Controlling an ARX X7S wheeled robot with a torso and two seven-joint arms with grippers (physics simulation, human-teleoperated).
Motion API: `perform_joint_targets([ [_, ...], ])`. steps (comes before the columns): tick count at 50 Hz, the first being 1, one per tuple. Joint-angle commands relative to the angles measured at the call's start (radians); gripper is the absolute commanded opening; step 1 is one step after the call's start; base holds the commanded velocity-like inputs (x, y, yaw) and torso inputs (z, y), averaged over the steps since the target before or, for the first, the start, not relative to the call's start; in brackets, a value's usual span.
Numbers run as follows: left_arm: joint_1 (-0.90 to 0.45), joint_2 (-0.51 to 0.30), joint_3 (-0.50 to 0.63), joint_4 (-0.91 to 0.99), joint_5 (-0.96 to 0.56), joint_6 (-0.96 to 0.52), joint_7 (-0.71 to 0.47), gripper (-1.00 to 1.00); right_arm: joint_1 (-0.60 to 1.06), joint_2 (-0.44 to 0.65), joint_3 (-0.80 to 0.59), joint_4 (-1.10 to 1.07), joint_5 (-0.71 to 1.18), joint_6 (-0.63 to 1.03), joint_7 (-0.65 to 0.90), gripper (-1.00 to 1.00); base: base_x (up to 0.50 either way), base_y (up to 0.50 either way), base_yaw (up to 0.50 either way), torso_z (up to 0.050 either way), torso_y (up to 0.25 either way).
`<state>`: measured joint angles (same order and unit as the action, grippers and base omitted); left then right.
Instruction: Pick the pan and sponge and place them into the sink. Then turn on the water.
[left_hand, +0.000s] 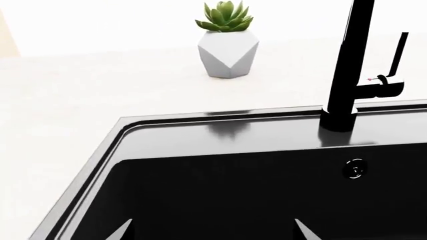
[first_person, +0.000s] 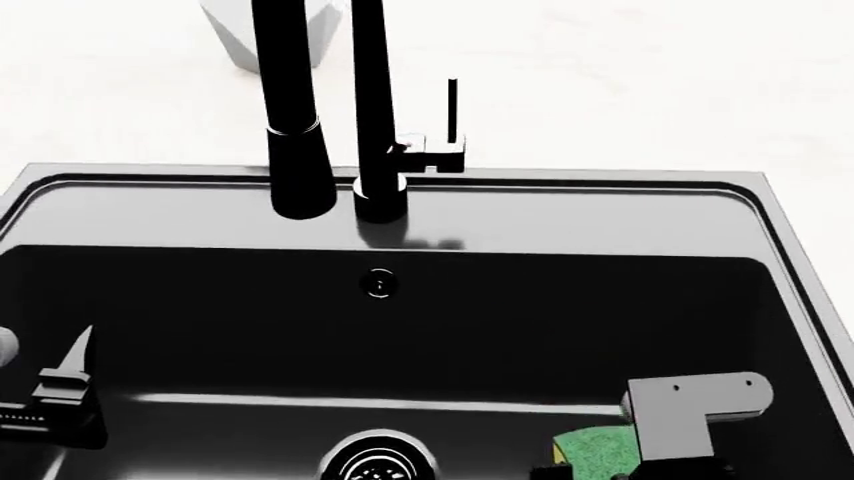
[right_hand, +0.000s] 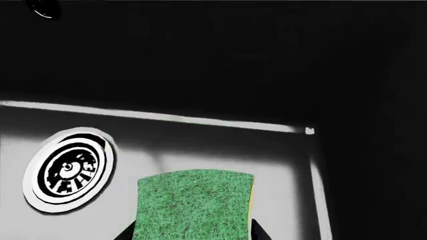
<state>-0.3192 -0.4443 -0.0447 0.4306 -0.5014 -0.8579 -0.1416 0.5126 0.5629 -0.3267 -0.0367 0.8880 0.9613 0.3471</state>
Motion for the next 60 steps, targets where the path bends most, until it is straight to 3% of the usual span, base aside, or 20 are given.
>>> perform_joint_targets([
  [1,-0.005,0.002,0.003,0.002,-0.004,-0.006,-0.007,1.0,-0.016,-0.024,-0.035,0.128,-0.054,-0.066,-0.078,-1.0,0.0,0.0,0.0,0.0,0.0],
  [9,-0.002,-0.002,0.006,-0.003,-0.003,-0.001,-0.005,1.0,-0.002,-0.03,-0.046,0.156,-0.061,-0.072,-0.096,-1.0,0.0,0.0,0.0,0.0,0.0],
  [10,-0.002,-0.002,0.005,-0.004,-0.004,-0.001,-0.004,1.0,-0.001,-0.03,-0.046,0.155,-0.06,-0.072,-0.096,1.0,0.0,0.0,0.0,0.0,0.0],
  [22,-0.001,-0.003,0.01,-0.001,-0.006,0.0,-0.008,1.0,-0.012,-0.015,-0.013,0.094,-0.025,-0.049,-0.059,1.0,0.0,0.0,0.0,0.0,0.0],
  [42,-0.006,-0.002,0.018,-0.003,-0.01,-0.002,-0.014,1.0,0.067,0.042,0.103,-0.212,0.132,0.117,0.133,1.0,0.0,0.0,0.0,0.0,0.0],
  [48,-0.005,-0.006,0.013,-0.005,-0.012,0.005,-0.01,1.0,0.062,0.053,0.126,-0.291,0.106,0.049,0.131,1.0,0.0,0.0,0.0,0.0,0.0],
  [52,-0.007,-0.002,0.019,-0.006,-0.011,0.011,-0.01,1.0,-0.016,0.05,0.144,-0.332,-0.027,-0.183,0.066,1.0,0.0,0.0,0.0,0.0,0.0],
  [53,-0.006,-0.005,0.011,-0.014,-0.014,0.022,0.0,1.0,-0.073,0.043,0.144,-0.363,-0.177,-0.333,0.114,1.0,0.0,0.0,0.0,0.0,0.0],
  [54,-0.006,-0.006,0.012,-0.018,-0.013,0.025,0.001,1.0,-0.071,0.056,0.123,-0.37,-0.256,-0.378,0.116,1.0,0.0,0.0,0.0,0.0,0.0],
  [60,-0.022,-0.002,0.018,-0.009,-0.013,0.012,-0.013,1.0,-0.097,0.111,0.109,-0.407,-0.046,-0.275,-0.043,1.0,0.0,0.0,0.0,0.0,0.0],
])
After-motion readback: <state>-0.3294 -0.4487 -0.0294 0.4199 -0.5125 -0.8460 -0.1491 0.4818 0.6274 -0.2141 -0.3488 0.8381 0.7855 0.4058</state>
